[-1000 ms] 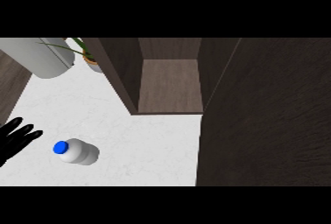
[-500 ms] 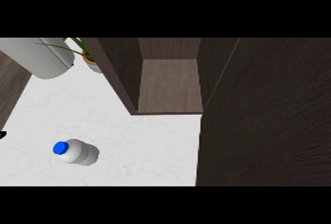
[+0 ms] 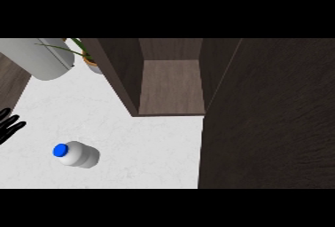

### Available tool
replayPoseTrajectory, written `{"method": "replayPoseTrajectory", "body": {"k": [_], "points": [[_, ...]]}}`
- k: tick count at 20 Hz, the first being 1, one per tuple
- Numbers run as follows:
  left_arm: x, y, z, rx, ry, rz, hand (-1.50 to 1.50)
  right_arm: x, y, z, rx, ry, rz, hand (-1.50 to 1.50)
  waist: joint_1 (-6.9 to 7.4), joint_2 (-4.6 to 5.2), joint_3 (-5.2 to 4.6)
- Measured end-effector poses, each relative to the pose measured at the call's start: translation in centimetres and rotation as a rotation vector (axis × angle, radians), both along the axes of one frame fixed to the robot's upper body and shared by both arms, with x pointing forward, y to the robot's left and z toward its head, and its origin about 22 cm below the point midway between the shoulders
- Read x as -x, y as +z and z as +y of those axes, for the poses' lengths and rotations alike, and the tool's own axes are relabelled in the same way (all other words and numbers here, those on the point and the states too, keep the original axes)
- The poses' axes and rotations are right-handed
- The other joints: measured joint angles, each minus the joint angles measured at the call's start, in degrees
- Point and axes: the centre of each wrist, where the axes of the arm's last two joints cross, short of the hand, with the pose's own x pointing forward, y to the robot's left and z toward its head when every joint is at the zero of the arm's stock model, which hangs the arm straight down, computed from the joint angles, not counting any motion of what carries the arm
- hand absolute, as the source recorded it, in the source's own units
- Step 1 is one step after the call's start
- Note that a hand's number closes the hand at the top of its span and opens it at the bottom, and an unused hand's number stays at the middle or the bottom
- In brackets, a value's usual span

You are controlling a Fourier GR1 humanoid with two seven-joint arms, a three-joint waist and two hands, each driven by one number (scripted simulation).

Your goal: Pick up the bottled water, place it into the cabinet and close the cabinet

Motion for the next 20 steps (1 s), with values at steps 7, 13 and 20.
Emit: {"method": "replayPoseTrajectory", "body": {"k": [7, 13, 20], "points": [[-1.4, -3.5, -2.0, -0.05, 0.022, 0.059, -1.5, 1.4, -0.3, -0.2, 0.016, 0.003, 0.004, -1.5, -0.38, 0.01, -0.05], [-2.2, -6.5, -3.6, -0.083, 0.042, 0.11, -1.5, 2.3, -0.6, 0.0, 0.009, 0.012, 0.0, -1.5, -0.76, 0.08, -0.15], [-3.2, -9.8, -5.2, -0.107, 0.101, 0.149, -1.5, 2.8, -0.8, 0.3, 0.002, 0.025, -0.011, -1.5, -1.05, 0.26, -0.22]]}}
